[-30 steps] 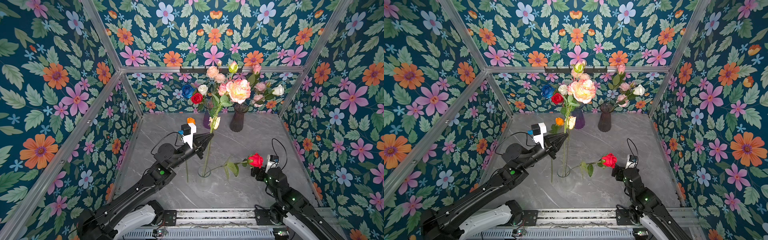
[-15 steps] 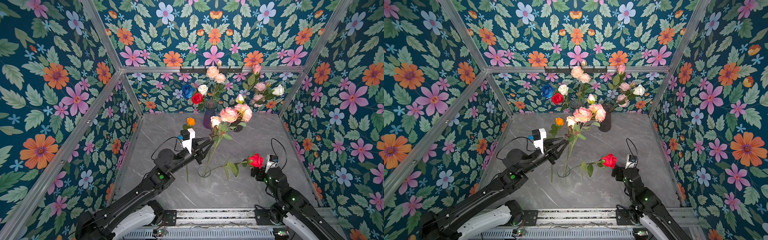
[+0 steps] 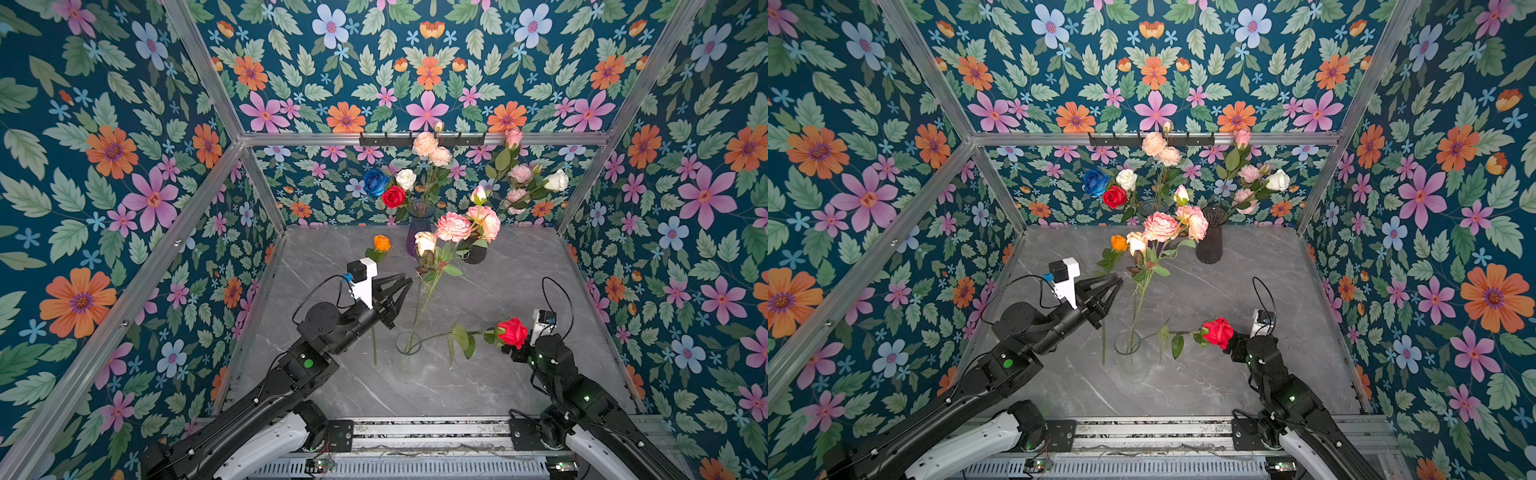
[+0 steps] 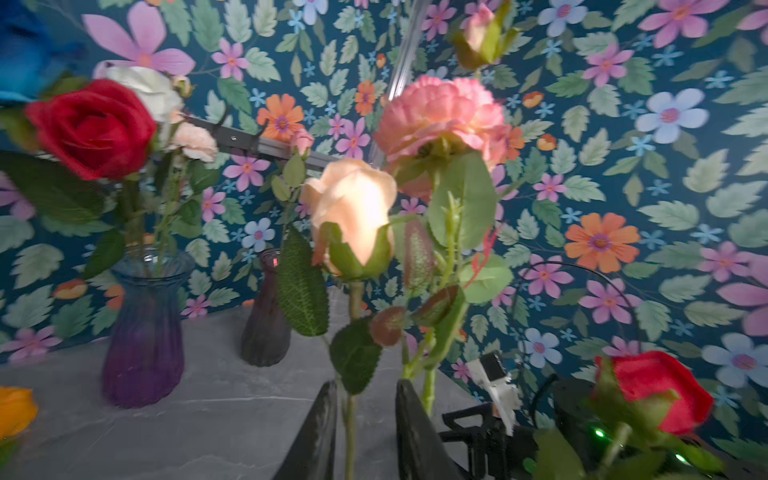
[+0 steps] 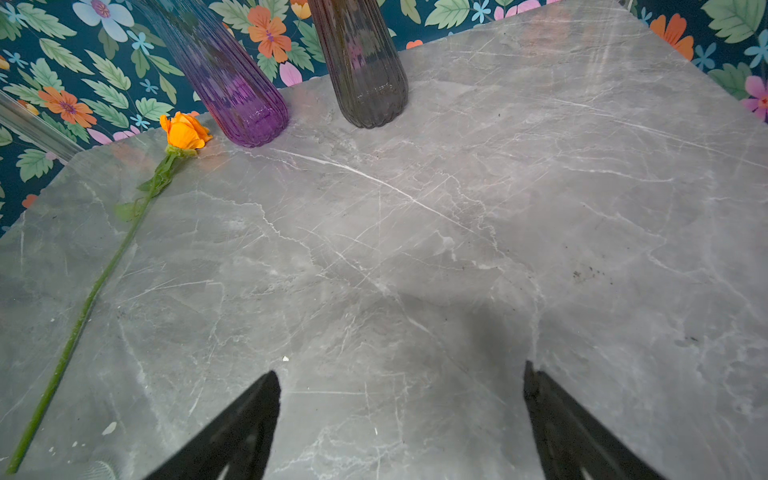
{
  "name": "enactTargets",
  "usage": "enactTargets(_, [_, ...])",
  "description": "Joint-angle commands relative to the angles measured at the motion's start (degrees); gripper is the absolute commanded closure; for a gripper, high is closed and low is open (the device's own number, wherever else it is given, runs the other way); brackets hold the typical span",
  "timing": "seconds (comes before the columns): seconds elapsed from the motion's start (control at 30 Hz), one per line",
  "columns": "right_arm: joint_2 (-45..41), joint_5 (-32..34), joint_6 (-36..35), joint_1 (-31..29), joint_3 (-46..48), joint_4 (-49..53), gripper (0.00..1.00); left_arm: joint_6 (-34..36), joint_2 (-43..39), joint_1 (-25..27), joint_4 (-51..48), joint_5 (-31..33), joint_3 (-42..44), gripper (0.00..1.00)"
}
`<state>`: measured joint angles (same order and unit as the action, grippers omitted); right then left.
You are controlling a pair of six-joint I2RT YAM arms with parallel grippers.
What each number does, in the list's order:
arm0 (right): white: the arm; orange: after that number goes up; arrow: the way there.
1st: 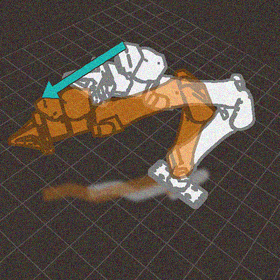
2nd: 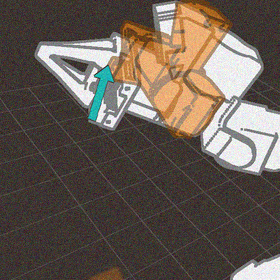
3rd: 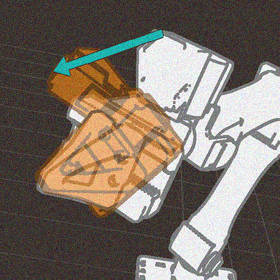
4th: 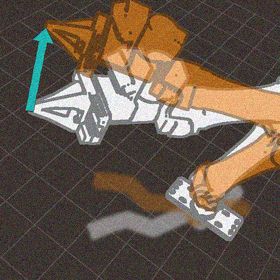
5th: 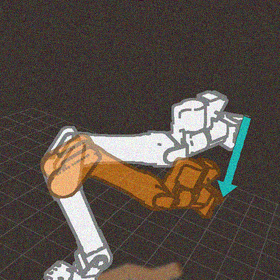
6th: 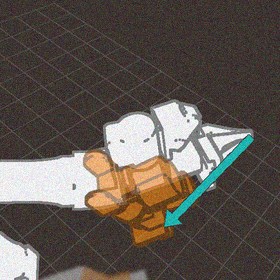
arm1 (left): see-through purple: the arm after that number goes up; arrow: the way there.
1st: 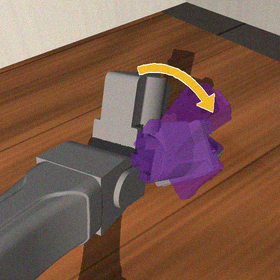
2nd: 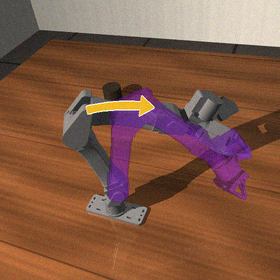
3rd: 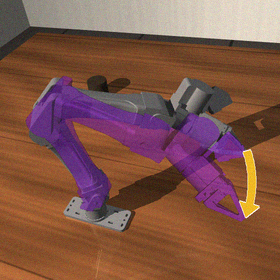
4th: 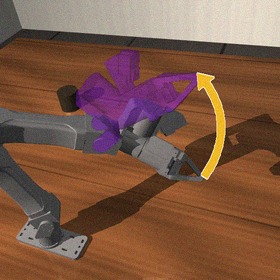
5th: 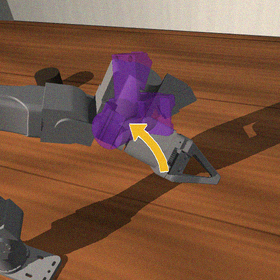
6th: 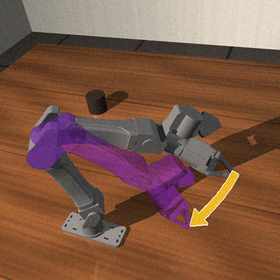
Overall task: Arrange the flowers into the vase
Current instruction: 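Release the pink rose and reach the left gripper down to the yellow rose stem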
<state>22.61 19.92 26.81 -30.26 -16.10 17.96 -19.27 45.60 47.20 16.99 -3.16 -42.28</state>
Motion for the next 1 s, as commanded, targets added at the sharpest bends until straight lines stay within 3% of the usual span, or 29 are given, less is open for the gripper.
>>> enactTargets(0.0, [0.1, 0.5, 0.3, -0.1, 0.0, -1.5, 0.07, 0.5, 0.2, -0.3, -12.4, 14.8, -2.0, 0.66])
enactTargets(0.07, [0.2, 0.6, 0.3, -0.1, 0.1, -1.5, 0.07, -0.4, 1.7, -1.2, -18.0, 19.9, -3.4, 0.64])
enactTargets(0.13, [0.3, 0.5, 0.2, -0.1, 0.0, -1.7, 0.07, -1.2, 3.9, -3.7, -21.3, 21.0, -3.8, 0.63])
enactTargets(0.2, [0.7, 0.4, 0.1, 0.0, 0.1, -1.9, 0.07, -2.6, 7.2, -9.0, -22.8, 16.9, -3.6, 0.62])
enactTargets(0.3, [1.3, 0.3, 0.1, -0.1, 0.0, -2.3, 0.07, -6.6, 15.4, -20.0, -23.2, 4.9, -3.2, 0.58])
enactTargets(0.37, [1.5, 0.3, 0.1, -0.1, -0.1, -2.3, 0.07, -6.7, 22.0, -23.6, -24.0, 4.3, -4.2, 0.59])
enactTargets(0.5, [1.5, 0.3, 0.1, 0.0, 0.0, -2.3, 0.07, -4.6, 34.5, -25.4, -22.4, 6.4, -7.1, 0.59])
enactTargets(0.67, [1.5, 0.3, 0.1, 0.0, 0.0, -2.3, 0.07, -2.1, 51.2, -25.8, -24.7, 5.7, -16.8, 0.64])
enactTargets(0.97, [1.3, -0.1, 0.0, -0.1, 0.0, -2.3, 0.07, -0.8, 66.5, -25.9, -26.4, 6.6, -28.4, 0.67])
